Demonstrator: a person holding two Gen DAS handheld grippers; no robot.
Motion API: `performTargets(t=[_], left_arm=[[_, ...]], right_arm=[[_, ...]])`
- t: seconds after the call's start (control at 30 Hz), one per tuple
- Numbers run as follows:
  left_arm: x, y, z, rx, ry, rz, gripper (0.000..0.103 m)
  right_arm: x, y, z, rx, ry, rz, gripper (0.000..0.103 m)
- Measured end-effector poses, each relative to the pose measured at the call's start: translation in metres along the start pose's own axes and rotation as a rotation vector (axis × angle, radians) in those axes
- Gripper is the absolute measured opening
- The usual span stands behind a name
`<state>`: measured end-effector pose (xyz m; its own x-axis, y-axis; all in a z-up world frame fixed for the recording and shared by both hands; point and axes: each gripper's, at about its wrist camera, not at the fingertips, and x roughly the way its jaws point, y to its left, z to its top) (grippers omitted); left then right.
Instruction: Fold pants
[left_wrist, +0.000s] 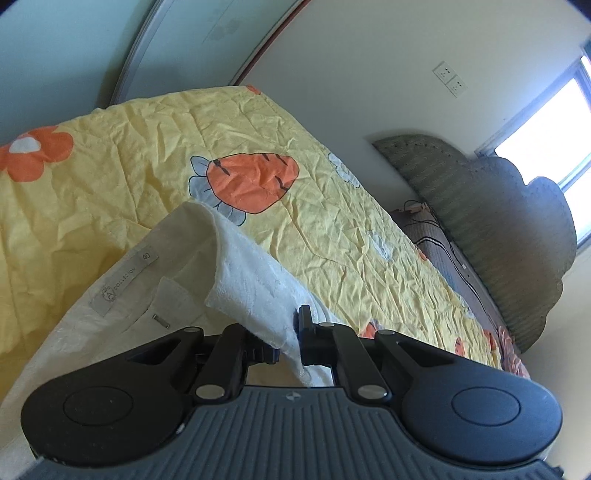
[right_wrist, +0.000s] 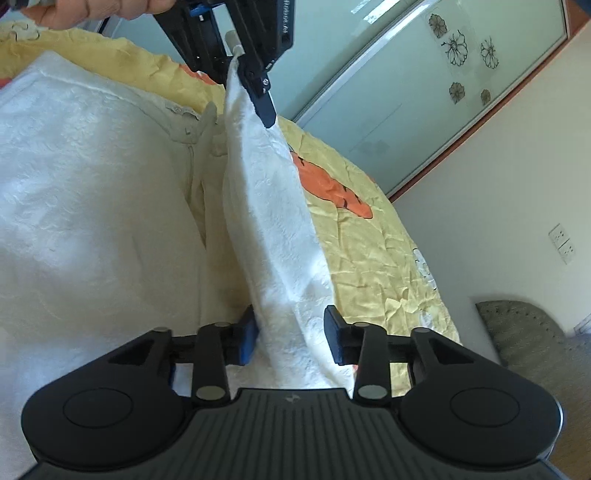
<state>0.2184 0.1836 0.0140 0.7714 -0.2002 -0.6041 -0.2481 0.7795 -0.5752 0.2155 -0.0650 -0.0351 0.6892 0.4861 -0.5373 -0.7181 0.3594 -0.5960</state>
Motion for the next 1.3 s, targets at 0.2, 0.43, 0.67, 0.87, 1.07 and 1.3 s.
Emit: performTargets(t=[0.2, 0.43, 0.67, 0.87, 1.07, 1.3], left_arm=[[-0.053, 0.014, -0.033, 0.112, 0.054, -0.012, 0.006], [-0.094, 0.042, -0.091, 0.23, 0.078, 0.063, 0.006], [-0.106, 0.053, -0.105, 0.237, 0.021, 0.129, 0.006], [-0.093, 0.062, -0.108, 0.244, 0.015, 0.216, 0.007], [-0.095, 0.055, -0.115, 0.279, -0.009, 0.251, 0.008], [-0.11, 0.059, -0.114, 0.26, 0.005, 0.295, 0.026]], right_arm=[[-0.084, 0.049, 0.007, -0.044, -0.058, 0.012, 0.011], [-0.128, 0.115, 0.005, 0.002, -0.046, 0.14, 0.011], [-0.131, 0.126, 0.007, 0.11, -0.05, 0.166, 0.011], [-0.119, 0.138, 0.014, 0.159, -0.053, 0.198, 0.011], [-0.119, 0.136, 0.007, 0.256, -0.044, 0.202, 0.012], [-0.156, 0.08, -0.018, 0.586, -0.097, 0.31, 0.028]])
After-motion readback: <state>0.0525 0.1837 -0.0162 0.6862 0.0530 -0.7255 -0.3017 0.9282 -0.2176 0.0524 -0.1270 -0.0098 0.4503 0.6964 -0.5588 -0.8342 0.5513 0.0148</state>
